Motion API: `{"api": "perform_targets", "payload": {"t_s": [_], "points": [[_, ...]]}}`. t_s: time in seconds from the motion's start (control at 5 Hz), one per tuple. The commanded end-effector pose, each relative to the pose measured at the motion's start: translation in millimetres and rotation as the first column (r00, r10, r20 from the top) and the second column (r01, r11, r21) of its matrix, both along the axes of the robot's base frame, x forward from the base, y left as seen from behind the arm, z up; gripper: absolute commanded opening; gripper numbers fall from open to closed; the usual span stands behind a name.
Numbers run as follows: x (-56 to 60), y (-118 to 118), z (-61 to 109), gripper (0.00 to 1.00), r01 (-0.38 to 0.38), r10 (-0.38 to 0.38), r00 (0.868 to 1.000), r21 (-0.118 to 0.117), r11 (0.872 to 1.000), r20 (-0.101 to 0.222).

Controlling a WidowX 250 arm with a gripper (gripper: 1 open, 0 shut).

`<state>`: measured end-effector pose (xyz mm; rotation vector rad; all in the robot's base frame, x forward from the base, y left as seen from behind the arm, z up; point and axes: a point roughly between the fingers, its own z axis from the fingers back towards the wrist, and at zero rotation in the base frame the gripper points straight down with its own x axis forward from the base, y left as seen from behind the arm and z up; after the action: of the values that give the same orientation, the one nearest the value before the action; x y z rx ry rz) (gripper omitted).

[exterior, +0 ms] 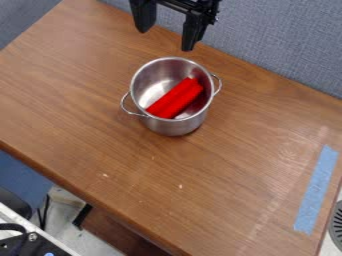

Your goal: Move the red object from the metal pot to the table

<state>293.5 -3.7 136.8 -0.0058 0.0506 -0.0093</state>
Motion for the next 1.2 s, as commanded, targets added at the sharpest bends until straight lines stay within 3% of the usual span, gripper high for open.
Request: {"api": "perform_targets", "payload": {"t_s": [0.0,0.2,0.4,0.6,0.8,1.0], "points": [[1.0,-20,1.3,1.0,-0.204,0.204,0.979,-0.006,0.979,-0.018],[12.9,-35,11.6,1.0,-0.403,0.403,0.915,-0.001,0.915,-0.035],[13.6,-40,-15.8,1.0,-0.422,0.423,0.906,0.02,0.906,-0.032],[11.3,-44,-41.6,1.0,-0.441,0.441,0.897,0.044,0.896,0.008],[7.0,-43,-58.5,1.0,-0.532,0.532,0.846,0.076,0.843,0.019],[5.7,-48,-74.6,1.0,-0.662,0.661,0.749,0.069,0.746,0.037]]}}
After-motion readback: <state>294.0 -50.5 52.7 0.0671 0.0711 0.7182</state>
